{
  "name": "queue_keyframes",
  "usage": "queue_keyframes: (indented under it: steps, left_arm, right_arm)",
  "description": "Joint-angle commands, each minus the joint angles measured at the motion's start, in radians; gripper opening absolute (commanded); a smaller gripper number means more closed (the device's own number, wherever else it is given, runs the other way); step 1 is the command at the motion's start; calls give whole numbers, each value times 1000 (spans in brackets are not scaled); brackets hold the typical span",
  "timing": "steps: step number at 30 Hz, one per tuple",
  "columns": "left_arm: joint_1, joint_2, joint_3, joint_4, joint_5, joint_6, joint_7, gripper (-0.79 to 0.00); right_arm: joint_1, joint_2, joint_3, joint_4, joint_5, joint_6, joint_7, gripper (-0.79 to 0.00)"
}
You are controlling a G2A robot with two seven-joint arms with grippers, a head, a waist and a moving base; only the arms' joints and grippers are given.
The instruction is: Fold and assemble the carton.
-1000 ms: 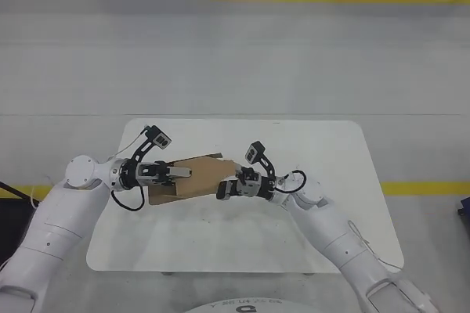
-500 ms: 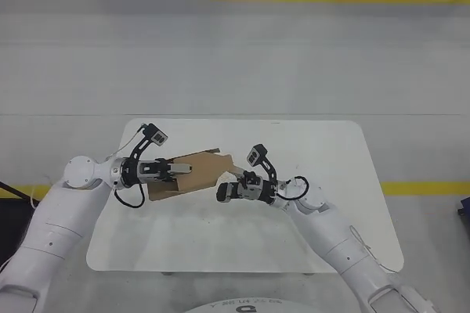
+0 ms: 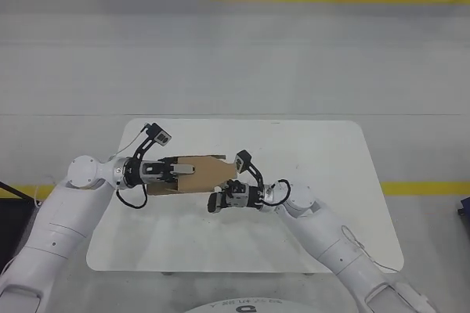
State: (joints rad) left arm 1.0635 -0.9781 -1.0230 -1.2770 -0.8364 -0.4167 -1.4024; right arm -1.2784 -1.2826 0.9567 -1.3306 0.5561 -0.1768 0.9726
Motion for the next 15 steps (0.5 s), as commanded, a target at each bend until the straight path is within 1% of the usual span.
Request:
queue_keyframes:
  steps: [1, 3, 6, 8, 11, 15]
  left_arm:
    - [1, 0, -7, 3, 14, -8, 7, -785]
    - [0, 1, -16, 1, 56, -27, 26, -785]
    - [5, 7, -36, -16, 167, -78, 86, -785]
    - [19, 11, -51, -52, 244, -114, 130, -785]
    - [56, 21, -76, -130, 421, -177, 210, -785]
    - [117, 31, -102, -222, 578, -206, 294, -785]
  right_arm:
    - [2, 0, 0, 6, 3, -3, -2, 0]
    - [3, 0, 8, 15, 13, -7, -6, 0]
    - [4, 5, 44, 39, 57, -19, 5, 0]
    - [5, 10, 72, 61, 94, -22, 20, 0]
    - [7, 15, 111, 94, 150, -17, 38, 0]
    - [15, 17, 125, 113, 181, -1, 68, 0]
